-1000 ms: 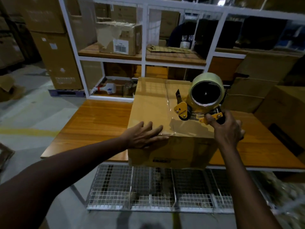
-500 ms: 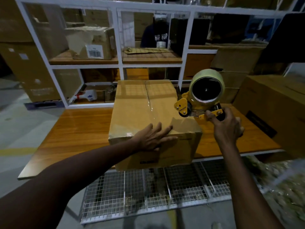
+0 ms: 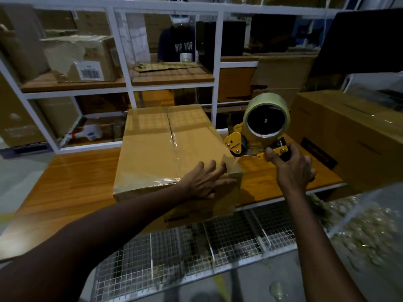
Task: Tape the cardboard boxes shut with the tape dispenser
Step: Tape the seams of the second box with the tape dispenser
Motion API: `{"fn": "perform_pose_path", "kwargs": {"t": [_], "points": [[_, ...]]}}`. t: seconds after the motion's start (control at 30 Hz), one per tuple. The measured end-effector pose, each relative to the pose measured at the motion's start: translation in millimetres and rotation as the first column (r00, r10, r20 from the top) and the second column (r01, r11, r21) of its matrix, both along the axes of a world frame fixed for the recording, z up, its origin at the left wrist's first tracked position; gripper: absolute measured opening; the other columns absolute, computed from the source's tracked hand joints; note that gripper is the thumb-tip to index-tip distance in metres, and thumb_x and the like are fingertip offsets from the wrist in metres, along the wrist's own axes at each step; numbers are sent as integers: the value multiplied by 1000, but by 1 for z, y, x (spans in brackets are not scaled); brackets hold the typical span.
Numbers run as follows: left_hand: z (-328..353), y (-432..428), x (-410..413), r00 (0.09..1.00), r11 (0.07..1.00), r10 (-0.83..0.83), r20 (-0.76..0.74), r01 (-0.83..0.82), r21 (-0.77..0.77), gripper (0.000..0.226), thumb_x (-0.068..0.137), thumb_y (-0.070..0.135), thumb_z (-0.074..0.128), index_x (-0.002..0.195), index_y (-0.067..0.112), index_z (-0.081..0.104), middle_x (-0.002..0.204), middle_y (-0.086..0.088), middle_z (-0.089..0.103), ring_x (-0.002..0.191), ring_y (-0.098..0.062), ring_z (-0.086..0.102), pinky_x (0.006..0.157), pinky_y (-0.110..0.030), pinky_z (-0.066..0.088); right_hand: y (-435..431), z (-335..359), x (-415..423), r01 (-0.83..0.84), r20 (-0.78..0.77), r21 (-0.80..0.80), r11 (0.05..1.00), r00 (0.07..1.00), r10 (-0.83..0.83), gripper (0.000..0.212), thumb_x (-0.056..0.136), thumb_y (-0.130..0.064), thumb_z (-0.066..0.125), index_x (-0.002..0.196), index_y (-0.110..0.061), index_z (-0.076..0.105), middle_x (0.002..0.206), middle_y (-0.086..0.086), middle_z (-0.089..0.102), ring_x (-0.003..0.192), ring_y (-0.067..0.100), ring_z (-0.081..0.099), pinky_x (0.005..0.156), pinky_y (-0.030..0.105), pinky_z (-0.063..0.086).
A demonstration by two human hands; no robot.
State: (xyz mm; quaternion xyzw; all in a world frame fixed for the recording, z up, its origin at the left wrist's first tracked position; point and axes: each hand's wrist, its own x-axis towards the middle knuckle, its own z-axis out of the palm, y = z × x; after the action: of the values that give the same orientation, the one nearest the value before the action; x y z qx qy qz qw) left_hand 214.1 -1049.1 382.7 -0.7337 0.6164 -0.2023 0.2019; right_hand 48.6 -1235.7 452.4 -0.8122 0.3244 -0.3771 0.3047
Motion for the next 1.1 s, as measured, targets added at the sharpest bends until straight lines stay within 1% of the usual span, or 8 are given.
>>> {"fn": "perform_pose_path", "kwargs": {"t": [0.23,0.4,0.53,0.63,0.73,0.87,0.97,1.1], "points": [[-2,-7,0,998,1000,23,-53,-23,0,92,89,62,49,155,33,-10,156,-19,14,119,-39,35,79,-46,48,-29,1,7,-64,11,36,997,998,63,54,72,-69,51,99,-23,55,90,-5,49,114,28,42,91,45,26],[-1,-15,-26,956,955,35,-292,-119,-273,70,84,59,41,140,17,35,140,-18,47,120,-34,49,92,-50,48,-53,-1,21,-136,23,20,990,991,136,49,73,-70,51,93,-26,54,87,-6,53,110,28,43,89,45,26],[-19,-55,-71,800,689,214,-560,-530,-495,94,69,86,37,134,19,43,129,-9,52,120,-26,47,107,-52,32,-70,0,35,-190,21,1,982,982,190,52,73,-71,51,95,-24,55,90,-5,55,109,29,43,84,43,24],[-26,-91,-87,709,506,329,-624,-690,-517,98,62,88,48,134,21,43,133,-6,50,126,-23,43,109,-59,25,-80,1,44,-236,20,-1,972,972,236,56,73,-72,50,99,-23,55,98,0,61,110,29,43,82,40,21],[-22,-106,-84,646,401,429,-632,-763,-508,92,65,84,44,132,22,51,134,-3,53,124,-23,47,104,-51,32,-89,0,51,-283,7,-4,959,959,283,59,72,-73,48,102,-23,55,103,2,63,111,30,43,83,40,22],[-21,-90,-67,708,438,367,-603,-703,-560,53,81,66,59,119,30,64,123,7,62,107,-16,51,77,-32,26,-101,0,57,-327,-15,-15,945,945,327,60,72,-73,48,102,-23,56,103,5,64,110,30,44,86,43,25],[-28,-77,-63,768,520,341,-542,-634,-572,41,85,47,68,120,26,65,126,6,64,106,-19,55,77,-31,29,-107,-1,63,-367,-17,-14,930,930,367,59,73,-72,48,102,-22,56,103,5,64,110,30,44,85,42,24],[-28,-64,-69,801,598,328,-501,-586,-546,41,85,34,52,125,24,60,139,6,56,114,-18,53,78,-31,32,-108,1,68,-423,-4,-9,906,906,423,54,79,-67,57,107,-20,57,108,7,63,112,30,43,88,42,25]]}}
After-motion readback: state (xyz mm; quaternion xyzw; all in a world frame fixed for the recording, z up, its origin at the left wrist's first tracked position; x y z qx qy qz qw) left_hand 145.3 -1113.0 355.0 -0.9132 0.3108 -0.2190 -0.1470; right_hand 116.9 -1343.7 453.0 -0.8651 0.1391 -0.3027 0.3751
